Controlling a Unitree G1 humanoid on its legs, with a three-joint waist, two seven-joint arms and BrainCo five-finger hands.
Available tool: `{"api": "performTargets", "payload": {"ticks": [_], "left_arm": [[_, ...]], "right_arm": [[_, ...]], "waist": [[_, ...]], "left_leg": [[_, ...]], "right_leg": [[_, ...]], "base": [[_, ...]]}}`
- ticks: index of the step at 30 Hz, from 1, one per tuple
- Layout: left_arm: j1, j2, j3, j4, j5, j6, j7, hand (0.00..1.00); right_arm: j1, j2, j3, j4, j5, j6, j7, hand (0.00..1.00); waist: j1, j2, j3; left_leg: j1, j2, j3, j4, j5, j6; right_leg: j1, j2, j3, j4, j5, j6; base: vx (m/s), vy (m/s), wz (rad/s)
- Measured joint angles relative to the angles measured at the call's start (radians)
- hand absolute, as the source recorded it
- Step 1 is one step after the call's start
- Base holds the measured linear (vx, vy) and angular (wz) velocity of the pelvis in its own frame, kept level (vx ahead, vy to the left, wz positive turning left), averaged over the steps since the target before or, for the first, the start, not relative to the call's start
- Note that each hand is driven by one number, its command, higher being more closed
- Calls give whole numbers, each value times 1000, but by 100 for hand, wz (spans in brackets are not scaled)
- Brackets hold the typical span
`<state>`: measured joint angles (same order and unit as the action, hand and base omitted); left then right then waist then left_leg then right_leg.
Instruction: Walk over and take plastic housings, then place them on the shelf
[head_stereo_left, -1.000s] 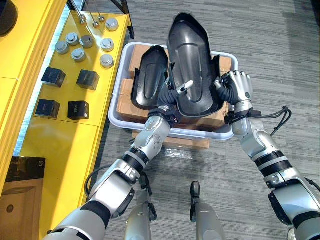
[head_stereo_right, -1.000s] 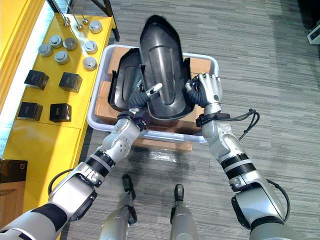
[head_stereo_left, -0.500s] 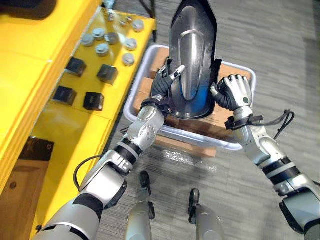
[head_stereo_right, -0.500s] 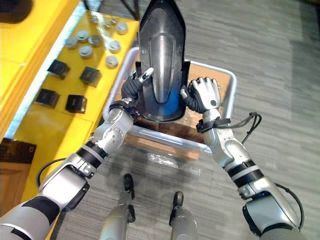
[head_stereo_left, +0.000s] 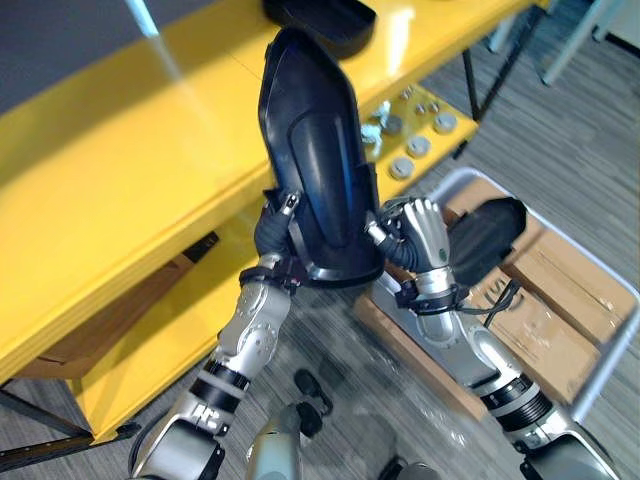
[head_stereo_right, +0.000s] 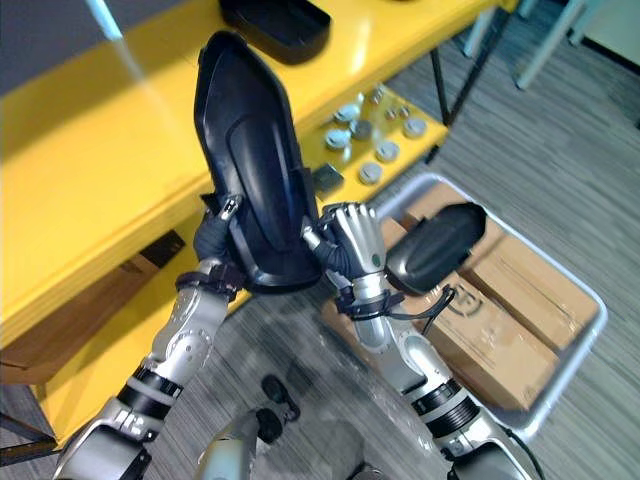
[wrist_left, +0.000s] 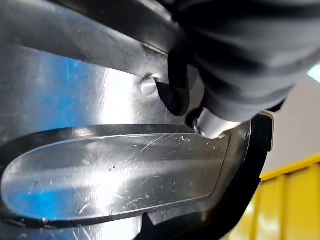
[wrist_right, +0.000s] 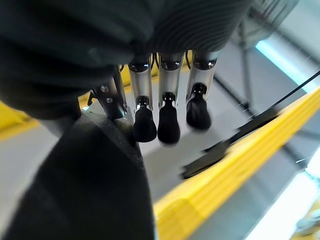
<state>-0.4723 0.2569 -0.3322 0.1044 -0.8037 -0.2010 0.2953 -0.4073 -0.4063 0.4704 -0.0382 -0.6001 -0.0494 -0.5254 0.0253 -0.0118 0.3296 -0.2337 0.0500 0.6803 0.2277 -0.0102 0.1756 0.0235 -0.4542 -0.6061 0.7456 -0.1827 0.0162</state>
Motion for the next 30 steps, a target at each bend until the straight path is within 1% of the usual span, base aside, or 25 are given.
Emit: {"api": "performTargets", "payload": {"ticks": [1, 2, 3, 4, 5, 6, 7, 8, 9, 10, 11, 12, 13, 14, 15, 16, 17, 18, 20, 22, 24, 26, 27, 28, 30], "left_arm": [[25, 1, 17, -44, 61, 2, 12, 100], [31, 2, 27, -64, 98, 1, 20, 100], [33, 3, 43, -95, 162, -4, 32, 100], [34, 3, 52, -120, 215, -9, 43, 100], [35, 3, 52, -132, 237, -11, 49, 100], [37, 2, 52, -155, 282, -13, 57, 100], [38, 1, 50, -164, 309, -13, 59, 100], [46, -6, 44, -185, 353, -14, 62, 100], [71, -16, 32, -211, 398, -14, 67, 100], [90, -21, 30, -226, 422, -14, 69, 100], [143, -29, 36, -269, 460, -14, 71, 100], [196, -41, 56, -316, 494, -14, 73, 100], [215, -51, 70, -334, 509, -15, 73, 100], [239, -87, 82, -349, 544, -17, 75, 100], [255, -116, 90, -363, 573, -26, 83, 100], [254, -127, 93, -363, 583, -28, 89, 100], [253, -154, 99, -362, 615, -27, 96, 100], [257, -182, 111, -360, 646, -26, 106, 100], [280, -200, 133, -358, 687, -19, 123, 100], [314, -213, 165, -340, 812, 13, 149, 100], [313, -214, 188, -302, 901, 31, 163, 100], [309, -213, 215, -260, 985, 53, 190, 100], [298, -213, 236, -225, 1026, 67, 211, 100], [275, -212, 260, -189, 1053, 82, 231, 100], [227, -212, 299, -137, 1071, 104, 253, 100]], "right_arm": [[29, 10, -1, 0, 4, -16, 7, 0], [39, 17, -1, 0, 6, -22, 11, 0], [54, 28, -5, 7, 8, -36, 19, 0], [66, 39, -16, 17, 12, -47, 36, 0], [75, 46, -24, 17, 14, -53, 44, 0], [99, 55, -42, 15, 16, -66, 58, 0], [113, 60, -48, 15, 20, -73, 65, 0], [152, 67, -66, 14, 28, -87, 85, 0], [199, 77, -78, 9, 43, -101, 104, 0], [221, 87, -80, 7, 46, -107, 108, 0], [249, 116, -80, 6, 70, -113, 122, 0], [265, 140, -78, 4, 91, -130, 141, 0], [270, 148, -78, -1, 102, -137, 152, 0], [285, 153, -89, -18, 145, -156, 169, 0], [293, 172, -114, -30, 191, -176, 193, 0], [295, 183, -130, -32, 213, -184, 197, 0], [303, 207, -165, -38, 259, -192, 206, 0], [318, 220, -196, -62, 307, -192, 214, 0], [351, 240, -227, -112, 363, -193, 228, 0], [427, 281, -292, -184, 465, -205, 263, 0], [483, 289, -326, -239, 565, -214, 298, 0], [538, 292, -344, -277, 668, -230, 340, 0], [575, 295, -352, -305, 754, -239, 373, 0], [608, 296, -360, -332, 846, -249, 408, 0], [647, 301, -388, -372, 945, -255, 447, 0]], "waist": [[-18, -1, -3], [-27, -3, -6], [-40, 0, -11], [-42, 0, -12], [-42, 0, -13], [-44, 0, -16], [-47, 0, -18], [-56, -2, -28], [-59, -6, -46], [-57, -11, -56], [-54, -27, -71], [-50, -39, -89], [-49, -40, -96], [-41, -25, -114], [-34, -18, -129], [-36, -15, -132], [-48, -13, -134], [-45, -12, -135], [-45, -10, -136], [-70, -8, -162], [-75, -6, -173], [-96, -5, -189], [-109, -4, -200], [-116, -4, -202], [-128, -4, -202]], "left_leg": [[46, -26, -46, -45, 0, 1], [55, -36, -75, -59, 0, 1], [69, -44, -127, -80, 0, 0], [79, -51, -169, -94, 11, -13], [79, -54, -191, -94, 16, -19], [79, -65, -238, -94, 18, -21], [79, -72, -259, -97, 21, -20], [80, -93, -309, -103, 26, -18], [86, -118, -359, -113, 36, -19], [96, -128, -379, -123, 40, -19], [117, -142, -408, -129, 38, -29], [120, -141, -432, -112, 24, -52], [117, -137, -446, -99, 16, -64], [99, -116, -472, -68, -4, -94], [69, -87, -480, -27, -22, -124], [56, -73, -477, -10, -31, -137], [47, -37, -420, 7, -51, -165], [57, -11, -361, 1, -48, -162], [86, -11, -346, -32, -36, -146], [136, -29, -335, -108, -11, -128], [171, -41, -325, -156, 9, -129], [195, -48, -321, -195, 24, -135], [208, -50, -314, -219, 33, -134], [225, -52, -298, -243, 41, -131], [248, -54, -279, -278, 49, -137]], "right_leg": [[-70, -22, 116, 167, 103, -88], [-110, -11, 176, 228, 81, -54], [-173, 33, 248, 257, 23, 12], [-215, 78, 287, 180, -25, 31], [-228, 100, 307, 120, -43, 42], [-252, 150, 382, -35, -62, 74], [-255, 173, 434, -106, -66, 85], [-264, 211, 542, -230, -64, 101], [-263, 224, 606, -323, -38, 143], [-259, 221, 612, -358, -19, 159], [-236, 217, 589, -419, 30, 158], [-210, 230, 561, -485, 90, 123], [-193, 246, 562, -514, 136, 109], [-159, 266, 533, -562, 172, 101], [-126, 290, 499, -628, 197, 87], [-107, 297, 472, -653, 206, 80], [-84, 309, 430, -677, 212, 73], [-75, 320, 427, -685, 213, 71], [-63, 326, 438, -693, 213, 71], [-45, 325, 443, -710, 213, 71], [-30, 323, 456, -725, 213, 71], [-22, 323, 458, -732, 213, 71], [-22, 325, 461, -734, 213, 71], [-21, 328, 470, -735, 213, 70], [-22, 333, 490, -736, 215, 67]], "base": [[102, 117, 113], [120, 10, 125], [150, -74, 126], [163, -94, 121], [175, -119, 117], [132, -113, 99], [173, -156, 139], [215, -214, 144], [182, -182, 139], [254, -256, 112], [236, -251, 80], [281, -313, 70], [218, -286, 63], [194, -263, 55], [180, -240, 58], [138, -194, 68], [98, -147, 54], [99, -135, 25], [78, -59, -18], [79, -4, -14], [77, 22, -14], [28, 11, -9], [4, 0, -21], [3, -2, -26], [-32, 6, -30]]}}
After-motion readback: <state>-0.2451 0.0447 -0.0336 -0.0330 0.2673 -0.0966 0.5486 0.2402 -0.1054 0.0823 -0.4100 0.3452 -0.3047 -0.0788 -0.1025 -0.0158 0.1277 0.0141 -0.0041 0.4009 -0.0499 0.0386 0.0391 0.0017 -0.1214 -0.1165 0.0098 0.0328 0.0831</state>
